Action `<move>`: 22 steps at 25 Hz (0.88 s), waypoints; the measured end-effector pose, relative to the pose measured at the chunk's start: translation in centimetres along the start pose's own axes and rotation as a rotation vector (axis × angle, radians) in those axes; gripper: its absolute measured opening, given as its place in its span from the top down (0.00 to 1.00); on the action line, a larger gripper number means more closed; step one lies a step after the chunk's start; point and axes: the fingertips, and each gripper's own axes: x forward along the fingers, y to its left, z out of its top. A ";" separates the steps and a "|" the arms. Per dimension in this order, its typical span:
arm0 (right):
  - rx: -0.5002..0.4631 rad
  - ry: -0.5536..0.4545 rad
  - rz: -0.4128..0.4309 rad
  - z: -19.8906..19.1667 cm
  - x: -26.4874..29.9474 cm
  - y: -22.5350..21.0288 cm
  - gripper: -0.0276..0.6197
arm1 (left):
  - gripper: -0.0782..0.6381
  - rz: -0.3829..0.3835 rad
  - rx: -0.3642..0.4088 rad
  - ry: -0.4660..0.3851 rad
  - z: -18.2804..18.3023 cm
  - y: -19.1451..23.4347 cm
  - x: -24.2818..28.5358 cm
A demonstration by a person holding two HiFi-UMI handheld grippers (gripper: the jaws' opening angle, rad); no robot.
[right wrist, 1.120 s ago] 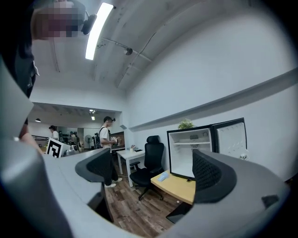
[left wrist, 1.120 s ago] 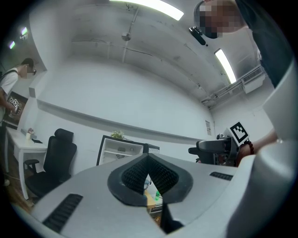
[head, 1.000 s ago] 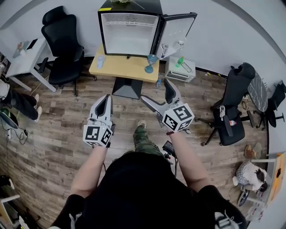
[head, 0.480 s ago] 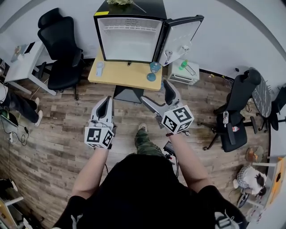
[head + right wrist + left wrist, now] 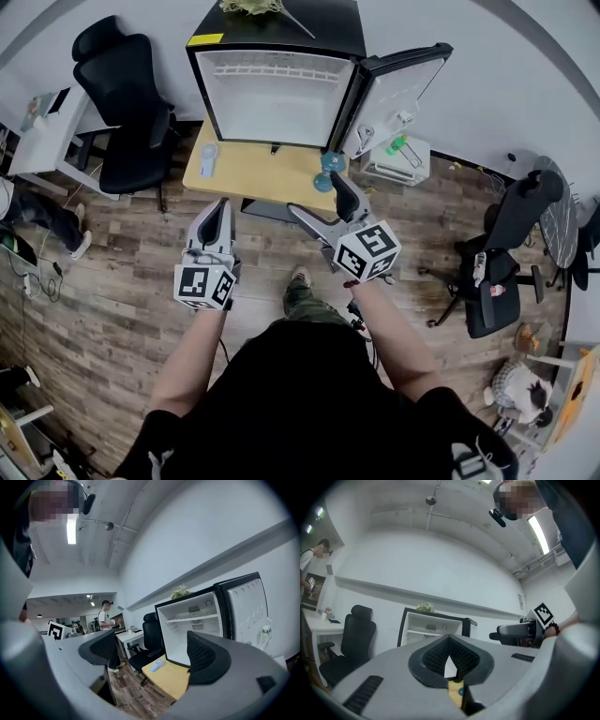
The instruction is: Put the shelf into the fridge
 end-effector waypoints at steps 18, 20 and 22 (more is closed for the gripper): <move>0.013 0.027 0.066 2.3 9.2 -7.8 0.21 | 0.87 0.018 0.020 0.022 -0.8 3.8 11.1; 0.026 0.026 0.059 2.6 10.0 -8.3 0.21 | 0.87 0.012 0.020 0.024 -0.6 4.4 11.9; 0.030 0.027 0.051 2.7 10.9 -8.7 0.21 | 0.87 0.001 0.019 0.021 -0.4 5.1 12.9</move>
